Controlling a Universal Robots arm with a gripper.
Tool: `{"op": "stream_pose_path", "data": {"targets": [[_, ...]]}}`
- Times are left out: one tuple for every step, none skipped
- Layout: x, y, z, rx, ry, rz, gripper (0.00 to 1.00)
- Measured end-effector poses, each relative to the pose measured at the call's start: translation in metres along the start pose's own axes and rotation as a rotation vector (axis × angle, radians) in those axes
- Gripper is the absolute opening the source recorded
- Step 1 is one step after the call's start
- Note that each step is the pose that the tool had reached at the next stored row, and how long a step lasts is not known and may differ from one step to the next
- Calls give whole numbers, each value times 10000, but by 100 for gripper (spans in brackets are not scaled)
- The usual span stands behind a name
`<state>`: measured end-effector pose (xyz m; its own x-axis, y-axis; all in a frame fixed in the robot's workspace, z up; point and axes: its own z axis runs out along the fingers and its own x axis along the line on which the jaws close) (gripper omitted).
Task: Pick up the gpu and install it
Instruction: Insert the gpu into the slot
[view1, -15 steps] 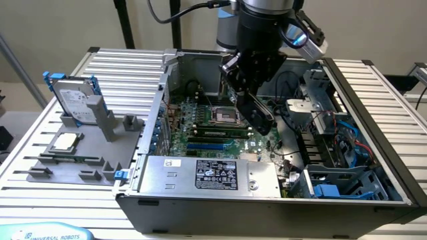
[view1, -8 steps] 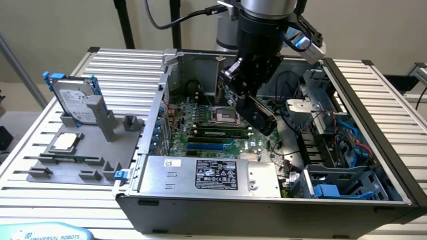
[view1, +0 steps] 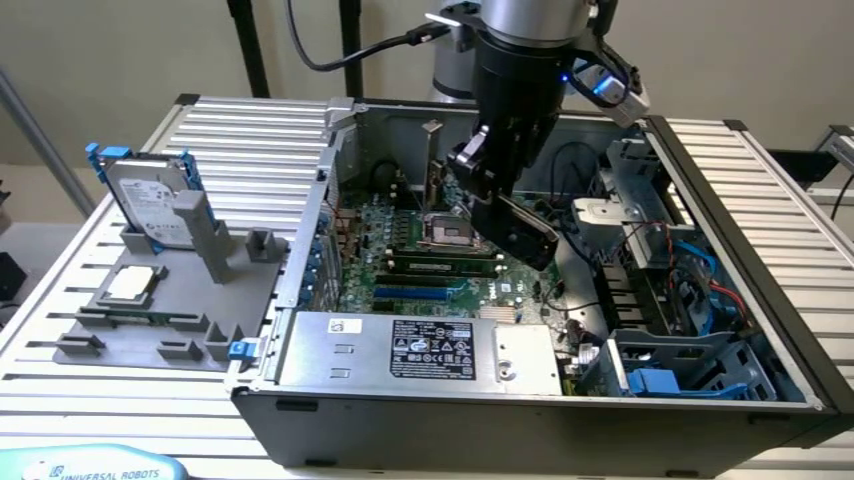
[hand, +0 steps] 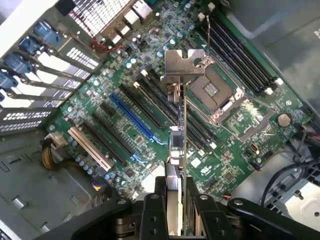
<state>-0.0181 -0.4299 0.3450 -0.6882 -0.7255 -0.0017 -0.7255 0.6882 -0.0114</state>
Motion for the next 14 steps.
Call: {"op": "stream_pose_path", "data": {"targets": [[0, 0, 6, 5, -8, -181, 27], [0, 0, 12, 11, -16, -359, 27], [0, 0, 17, 17, -23, -541, 27], [0, 0, 22, 24, -32, -731, 27], [0, 0, 27, 29, -41, -910, 27], [0, 0, 32, 35, -49, -1085, 27], [0, 0, 37, 42, -56, -1275, 27], [0, 0, 41, 48, -65, -1455, 27], [0, 1, 46, 54, -73, -1634, 27], [0, 1, 50, 60, -81, -1820, 27], [0, 1, 55, 67, -90, -2000, 27], [0, 1, 60, 73, -99, -2179, 27], [0, 1, 64, 79, -106, -2360, 27], [0, 1, 69, 86, -115, -2549, 27]]}}
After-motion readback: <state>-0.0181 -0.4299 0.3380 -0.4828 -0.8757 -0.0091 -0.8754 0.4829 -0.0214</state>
